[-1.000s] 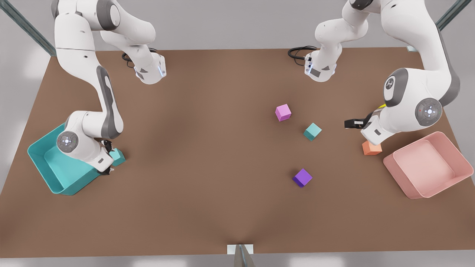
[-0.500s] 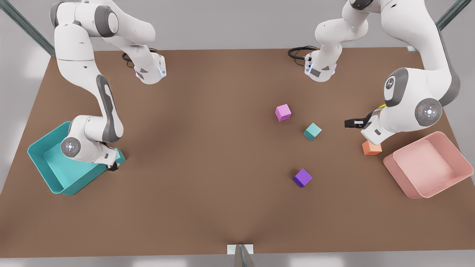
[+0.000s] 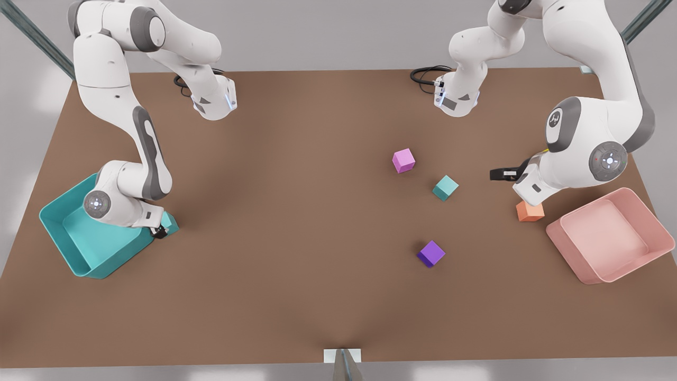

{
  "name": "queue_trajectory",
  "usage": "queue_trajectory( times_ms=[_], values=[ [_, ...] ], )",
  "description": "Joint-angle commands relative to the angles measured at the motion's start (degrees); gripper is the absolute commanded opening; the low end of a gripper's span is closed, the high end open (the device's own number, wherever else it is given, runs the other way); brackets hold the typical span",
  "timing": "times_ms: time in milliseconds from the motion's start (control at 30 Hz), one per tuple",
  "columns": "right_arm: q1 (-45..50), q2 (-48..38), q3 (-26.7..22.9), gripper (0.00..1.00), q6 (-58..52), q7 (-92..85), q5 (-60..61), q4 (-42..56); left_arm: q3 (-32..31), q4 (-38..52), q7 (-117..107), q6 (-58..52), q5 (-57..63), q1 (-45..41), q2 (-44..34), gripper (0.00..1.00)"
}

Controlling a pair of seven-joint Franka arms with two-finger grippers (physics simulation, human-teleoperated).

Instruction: Stack the two blue cubes on top of each other

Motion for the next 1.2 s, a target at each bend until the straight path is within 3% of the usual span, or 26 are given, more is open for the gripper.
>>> queue_trajectory(
  times_ms=[0, 1167],
  values=[
    [-0.34, 0.15, -0.03, 1.00, 3.26, -5.03, -0.06, -0.44, -0.04, 0.05, -0.33, -0.15, 0.02, 0.00, -0.06, 1.00],
    [-3.25, 4.63, 0.06, 1.00, 8.54, -3.36, 2.14, -3.16, -0.04, 0.05, -0.42, -0.15, -0.06, 0.00, -0.06, 1.00]
  ],
)
